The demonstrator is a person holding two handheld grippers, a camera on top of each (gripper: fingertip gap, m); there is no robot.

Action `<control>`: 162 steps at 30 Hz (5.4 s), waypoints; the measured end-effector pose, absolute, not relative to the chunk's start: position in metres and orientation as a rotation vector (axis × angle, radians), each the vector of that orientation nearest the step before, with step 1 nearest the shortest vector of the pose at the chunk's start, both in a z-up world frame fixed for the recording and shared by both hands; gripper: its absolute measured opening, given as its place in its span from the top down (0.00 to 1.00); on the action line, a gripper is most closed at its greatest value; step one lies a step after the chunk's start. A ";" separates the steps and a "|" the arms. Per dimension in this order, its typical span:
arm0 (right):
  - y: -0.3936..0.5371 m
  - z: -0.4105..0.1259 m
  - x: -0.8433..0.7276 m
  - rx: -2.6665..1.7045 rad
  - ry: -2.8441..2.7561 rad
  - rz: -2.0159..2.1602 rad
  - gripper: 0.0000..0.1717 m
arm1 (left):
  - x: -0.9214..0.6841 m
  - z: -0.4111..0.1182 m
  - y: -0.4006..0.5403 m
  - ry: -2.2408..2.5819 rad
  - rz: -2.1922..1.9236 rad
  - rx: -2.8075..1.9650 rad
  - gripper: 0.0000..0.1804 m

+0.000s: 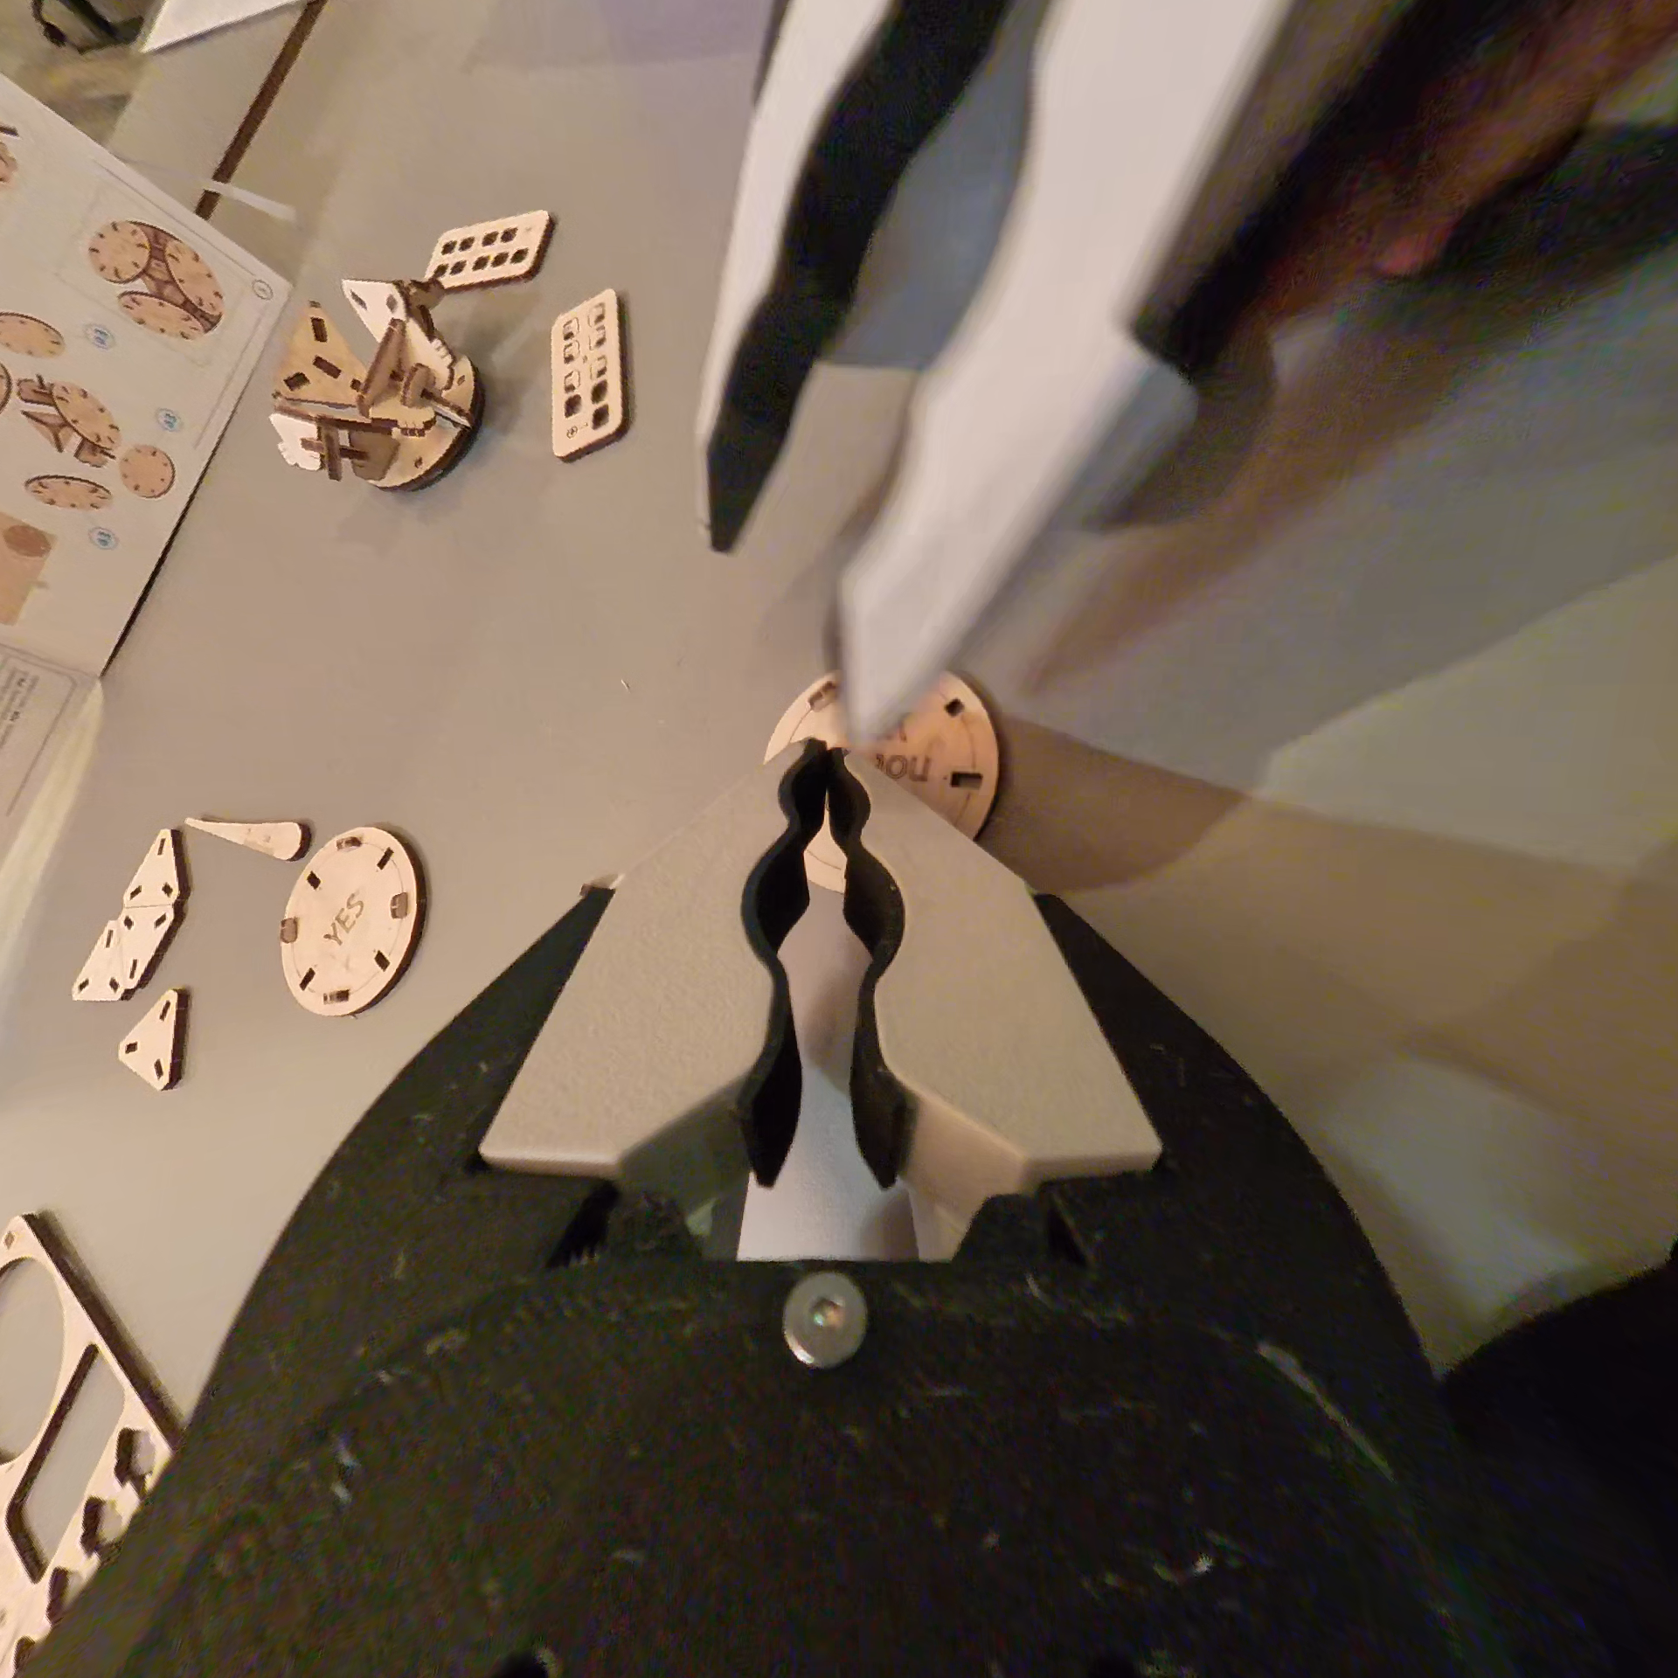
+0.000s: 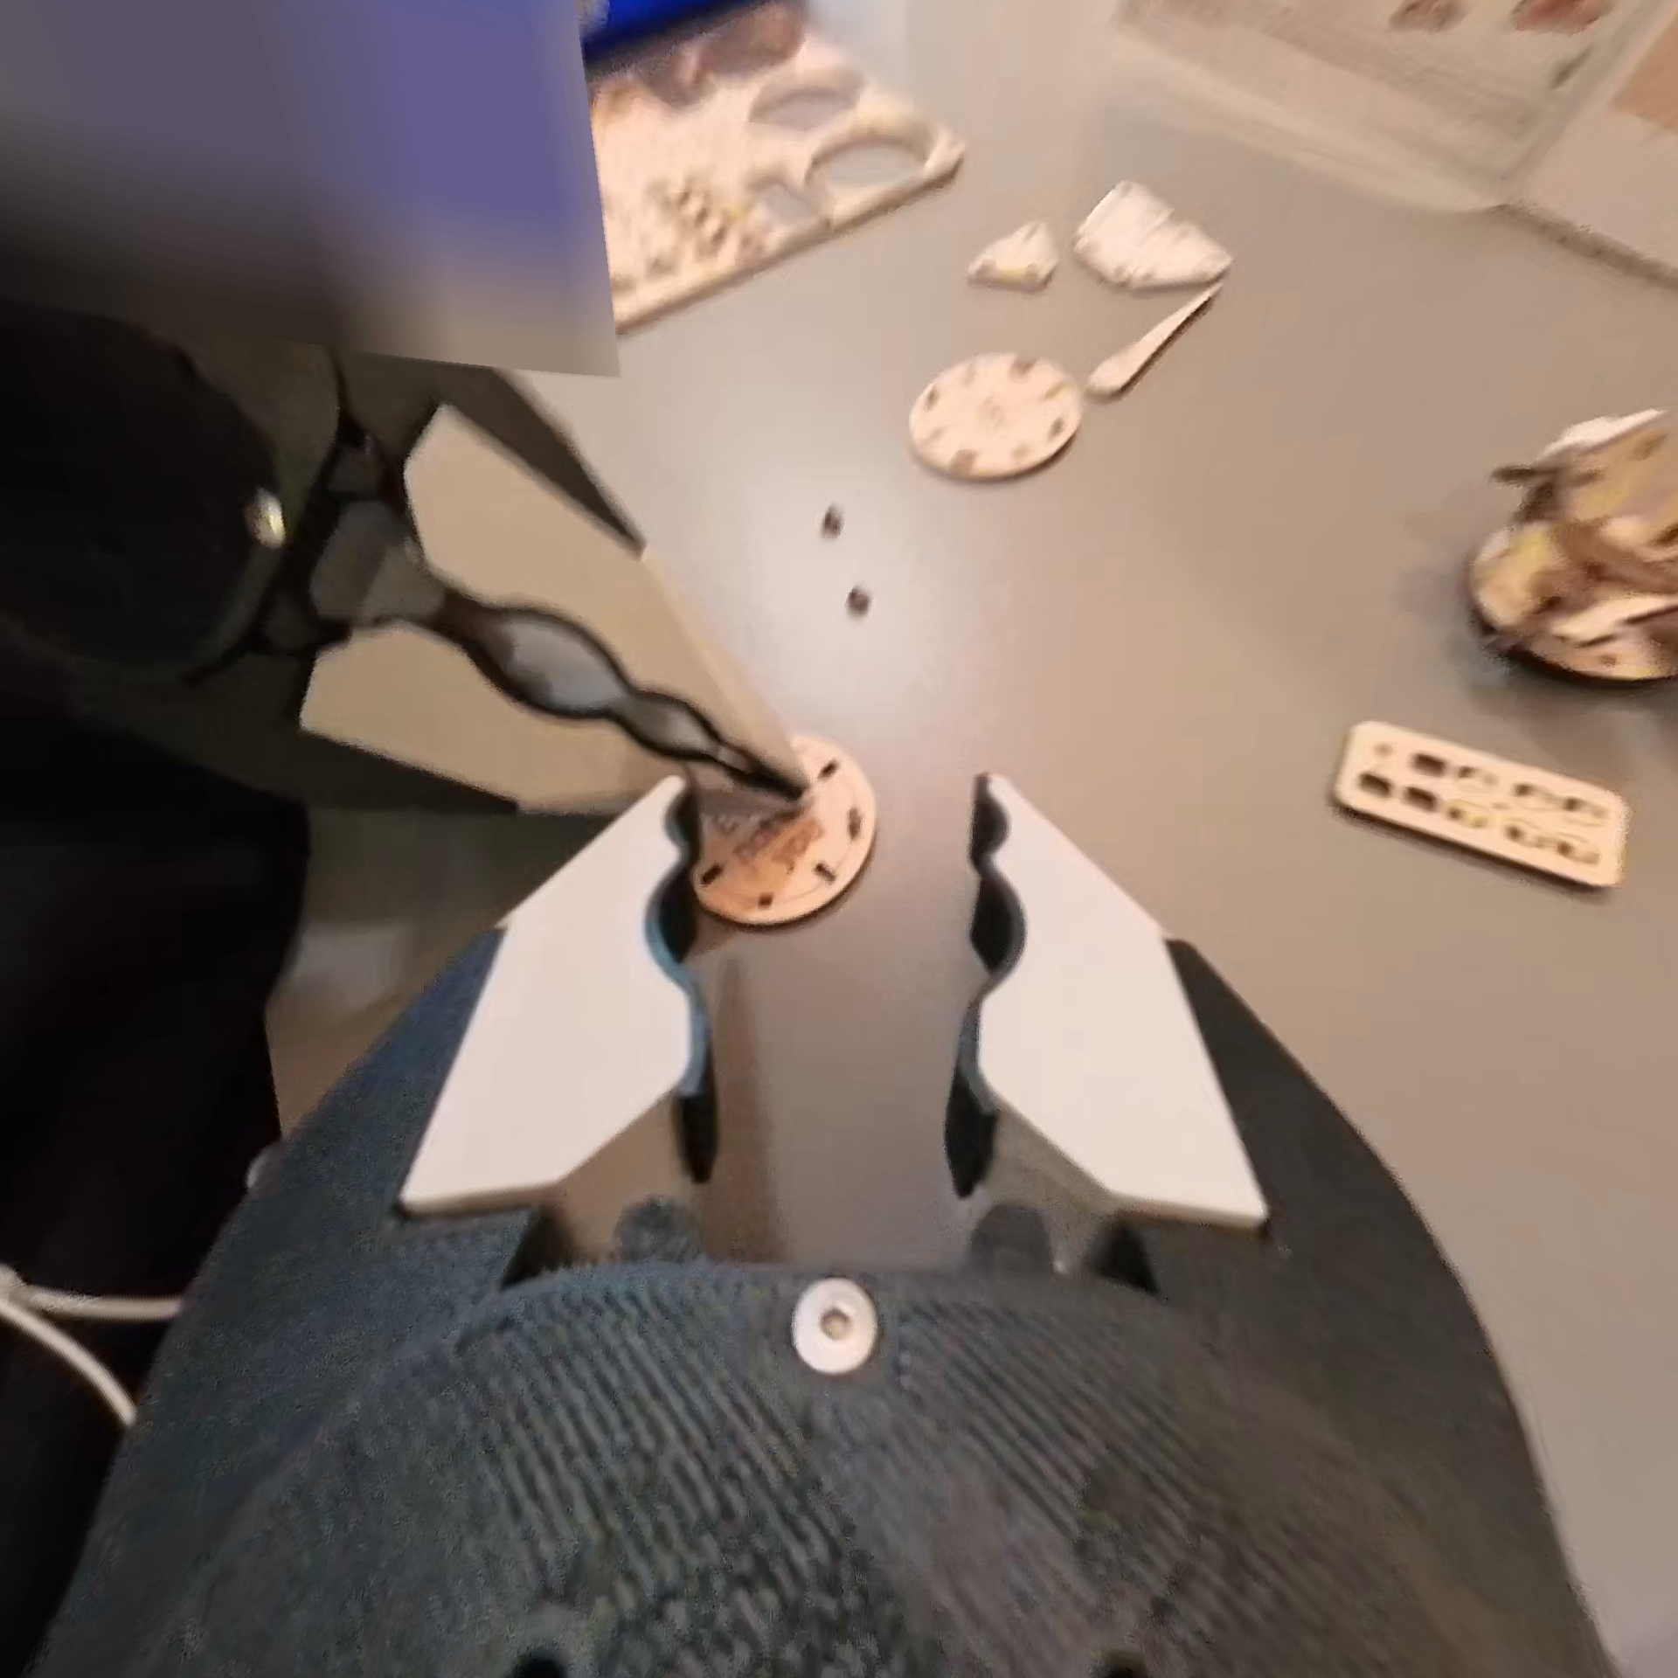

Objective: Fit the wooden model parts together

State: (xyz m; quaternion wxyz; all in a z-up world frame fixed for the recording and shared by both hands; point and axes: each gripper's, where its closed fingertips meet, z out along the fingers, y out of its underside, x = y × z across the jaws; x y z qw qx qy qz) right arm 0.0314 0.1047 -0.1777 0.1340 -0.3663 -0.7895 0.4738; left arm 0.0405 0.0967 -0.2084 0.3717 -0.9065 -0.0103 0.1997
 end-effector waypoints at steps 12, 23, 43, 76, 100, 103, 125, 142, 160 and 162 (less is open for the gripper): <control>0.112 -0.024 -0.023 -0.852 -1.096 2.174 1.00 | 0.040 -0.208 0.097 -0.002 0.568 -2.320 1.00; 0.069 -0.062 -0.055 -0.830 -1.347 1.947 1.00 | 0.040 -0.208 0.097 0.001 0.579 -2.320 1.00; 0.065 -0.047 -0.045 -0.753 -1.314 1.905 1.00 | 0.041 -0.209 0.097 0.005 0.588 -2.319 1.00; 0.107 -0.115 -0.073 -0.776 -1.971 1.491 0.59 | -0.040 -0.170 0.050 -0.390 0.486 -2.173 1.00; 0.064 -0.192 -0.016 -0.849 -2.540 1.352 0.86 | -0.054 -0.171 0.062 -0.311 0.130 -2.104 1.00; 0.059 -0.196 -0.016 -0.825 -2.560 1.316 0.88 | -0.062 -0.165 0.075 -0.274 0.099 -2.061 1.00; 0.112 -0.053 -0.017 -0.913 -1.715 2.799 0.99 | -0.041 -0.115 0.070 -0.199 -0.026 -1.717 0.98; 0.077 -0.081 -0.010 -0.865 -1.980 2.606 0.99 | -0.004 -0.090 0.076 -0.109 -0.120 -1.573 1.00; 0.078 -0.088 -0.017 -0.939 -1.991 2.546 0.98 | -0.007 -0.097 0.078 -0.100 -0.068 -1.599 1.00; 0.076 -0.088 -0.017 -0.955 -1.992 2.553 0.98 | -0.007 -0.097 0.077 -0.083 -0.041 -1.607 1.00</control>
